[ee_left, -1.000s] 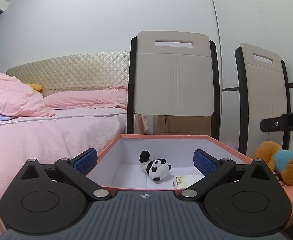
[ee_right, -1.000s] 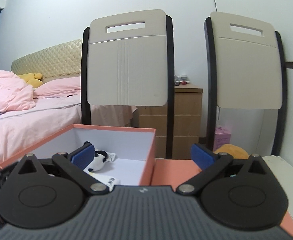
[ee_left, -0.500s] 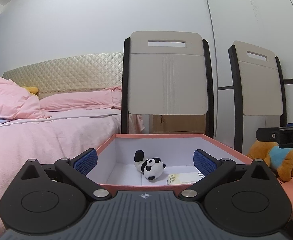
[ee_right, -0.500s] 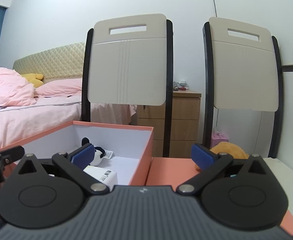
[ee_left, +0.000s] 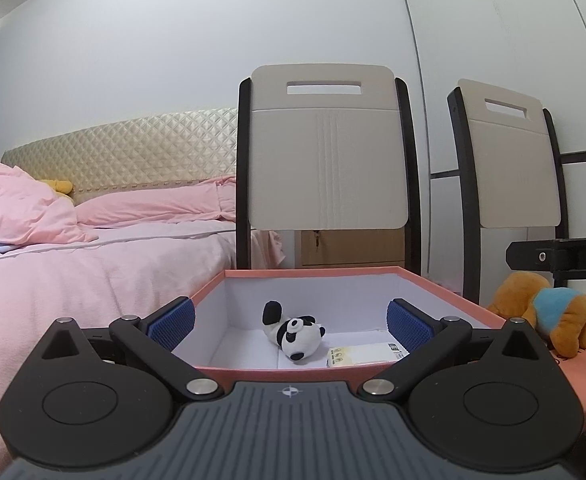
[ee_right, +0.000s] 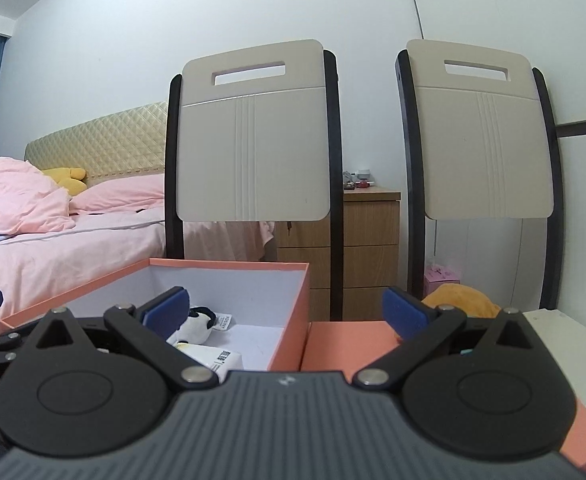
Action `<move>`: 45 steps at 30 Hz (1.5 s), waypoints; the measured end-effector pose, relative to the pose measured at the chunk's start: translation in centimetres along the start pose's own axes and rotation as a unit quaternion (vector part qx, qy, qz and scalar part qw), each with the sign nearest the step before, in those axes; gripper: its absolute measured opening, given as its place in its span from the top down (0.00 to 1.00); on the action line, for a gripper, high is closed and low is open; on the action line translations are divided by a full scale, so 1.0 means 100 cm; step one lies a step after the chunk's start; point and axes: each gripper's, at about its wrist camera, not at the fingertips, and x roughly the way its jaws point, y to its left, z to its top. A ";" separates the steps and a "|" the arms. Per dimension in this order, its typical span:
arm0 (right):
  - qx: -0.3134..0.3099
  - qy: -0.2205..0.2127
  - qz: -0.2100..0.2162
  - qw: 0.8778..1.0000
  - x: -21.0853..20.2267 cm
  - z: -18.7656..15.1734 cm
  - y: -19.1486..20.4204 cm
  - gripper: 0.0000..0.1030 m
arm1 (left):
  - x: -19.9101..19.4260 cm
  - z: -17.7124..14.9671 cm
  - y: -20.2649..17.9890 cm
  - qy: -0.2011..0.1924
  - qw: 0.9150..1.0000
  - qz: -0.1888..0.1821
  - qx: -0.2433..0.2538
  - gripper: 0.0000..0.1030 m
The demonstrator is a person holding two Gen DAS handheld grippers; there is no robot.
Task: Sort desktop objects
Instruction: 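Move the left gripper toward the orange-and-blue teddy bear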
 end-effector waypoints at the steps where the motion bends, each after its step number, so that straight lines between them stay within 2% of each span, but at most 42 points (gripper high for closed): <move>1: -0.001 0.000 -0.001 1.000 0.000 0.000 0.000 0.00 | 0.000 0.000 0.000 0.000 1.000 0.000 0.000 0.00; 9: 0.002 0.002 -0.008 1.000 -0.005 0.000 -0.005 0.00 | 0.002 -0.003 -0.006 -0.002 1.000 0.013 0.008 0.00; 17: 0.002 0.001 0.007 1.000 -0.018 0.003 -0.017 0.00 | 0.001 -0.008 -0.021 -0.007 0.999 0.015 0.030 0.00; 33: -0.001 0.011 0.008 1.000 -0.026 0.001 -0.029 0.00 | 0.000 -0.010 -0.024 -0.009 0.999 0.019 0.029 0.00; 39: -0.002 0.008 0.001 1.000 -0.031 0.003 -0.041 0.00 | -0.010 -0.013 -0.047 -0.060 0.995 0.054 0.066 0.00; 42: 0.012 0.002 0.000 1.000 -0.038 0.005 -0.052 0.00 | -0.014 -0.012 -0.059 -0.067 0.995 0.046 0.059 0.00; 45: 0.018 -0.007 -0.006 1.000 -0.047 0.007 -0.061 0.00 | -0.017 -0.013 -0.077 -0.080 0.993 0.051 0.076 0.00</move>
